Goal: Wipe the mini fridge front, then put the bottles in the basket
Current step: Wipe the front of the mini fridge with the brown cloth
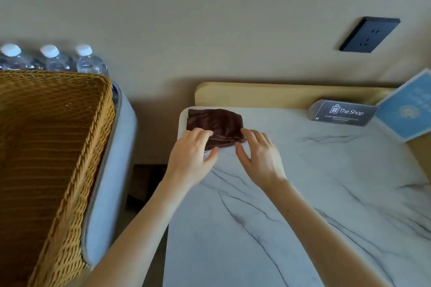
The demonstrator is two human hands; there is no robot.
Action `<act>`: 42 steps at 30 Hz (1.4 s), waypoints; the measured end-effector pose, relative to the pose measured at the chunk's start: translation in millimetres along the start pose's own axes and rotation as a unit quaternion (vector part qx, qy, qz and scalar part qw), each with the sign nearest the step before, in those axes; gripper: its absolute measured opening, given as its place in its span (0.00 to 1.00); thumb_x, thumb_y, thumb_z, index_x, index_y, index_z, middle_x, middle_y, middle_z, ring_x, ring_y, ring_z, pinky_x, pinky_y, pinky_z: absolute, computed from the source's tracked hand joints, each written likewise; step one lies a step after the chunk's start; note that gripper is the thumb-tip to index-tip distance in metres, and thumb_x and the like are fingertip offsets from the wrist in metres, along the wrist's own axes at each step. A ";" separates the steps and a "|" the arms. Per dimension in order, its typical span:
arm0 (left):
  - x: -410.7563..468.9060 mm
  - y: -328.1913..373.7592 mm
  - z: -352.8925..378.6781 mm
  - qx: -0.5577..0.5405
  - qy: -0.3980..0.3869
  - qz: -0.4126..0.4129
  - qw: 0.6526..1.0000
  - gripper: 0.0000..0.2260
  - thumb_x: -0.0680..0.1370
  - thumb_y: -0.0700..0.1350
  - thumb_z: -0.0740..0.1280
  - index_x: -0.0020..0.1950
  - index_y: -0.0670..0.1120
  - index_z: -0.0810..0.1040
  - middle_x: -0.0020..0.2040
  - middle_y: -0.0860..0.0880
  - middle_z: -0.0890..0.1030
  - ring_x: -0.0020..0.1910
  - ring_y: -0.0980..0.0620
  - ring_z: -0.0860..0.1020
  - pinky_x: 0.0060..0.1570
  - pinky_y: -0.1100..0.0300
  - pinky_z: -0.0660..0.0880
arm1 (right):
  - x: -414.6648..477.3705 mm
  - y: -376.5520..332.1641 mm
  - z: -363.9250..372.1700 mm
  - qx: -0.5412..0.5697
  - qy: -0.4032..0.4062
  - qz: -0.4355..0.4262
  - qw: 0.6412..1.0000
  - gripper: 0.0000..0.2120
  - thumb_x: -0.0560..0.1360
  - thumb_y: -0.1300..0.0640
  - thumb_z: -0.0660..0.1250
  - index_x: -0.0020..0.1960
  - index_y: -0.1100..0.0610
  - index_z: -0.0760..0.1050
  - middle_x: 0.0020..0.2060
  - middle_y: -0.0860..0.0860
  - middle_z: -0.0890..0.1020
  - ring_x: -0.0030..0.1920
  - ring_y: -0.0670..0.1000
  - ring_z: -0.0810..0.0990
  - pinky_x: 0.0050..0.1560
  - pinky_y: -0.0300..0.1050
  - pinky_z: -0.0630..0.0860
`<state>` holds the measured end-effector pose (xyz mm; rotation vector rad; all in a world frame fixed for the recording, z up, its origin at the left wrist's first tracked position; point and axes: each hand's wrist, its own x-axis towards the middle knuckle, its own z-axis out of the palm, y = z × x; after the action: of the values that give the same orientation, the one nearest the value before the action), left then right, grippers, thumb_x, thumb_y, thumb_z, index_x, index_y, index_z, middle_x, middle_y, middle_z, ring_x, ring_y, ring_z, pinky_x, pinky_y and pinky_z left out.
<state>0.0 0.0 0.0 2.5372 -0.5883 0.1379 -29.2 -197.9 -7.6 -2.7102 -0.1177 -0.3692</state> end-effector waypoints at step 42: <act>-30.2 26.9 -30.7 0.021 0.066 -0.002 0.998 0.20 0.77 0.55 0.59 0.59 0.43 0.79 0.54 0.49 0.81 0.52 0.47 0.77 0.47 0.57 0.73 | -12.2 -36.1 -56.0 0.432 0.043 0.205 0.877 0.14 0.75 0.57 0.72 0.55 0.44 0.72 0.41 0.48 0.80 0.41 0.45 0.81 0.40 0.43 0.81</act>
<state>-38.3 6.8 32.7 2.5468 -0.5327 0.3162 -59.2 -187.6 52.3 -1.7614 0.2616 -0.2256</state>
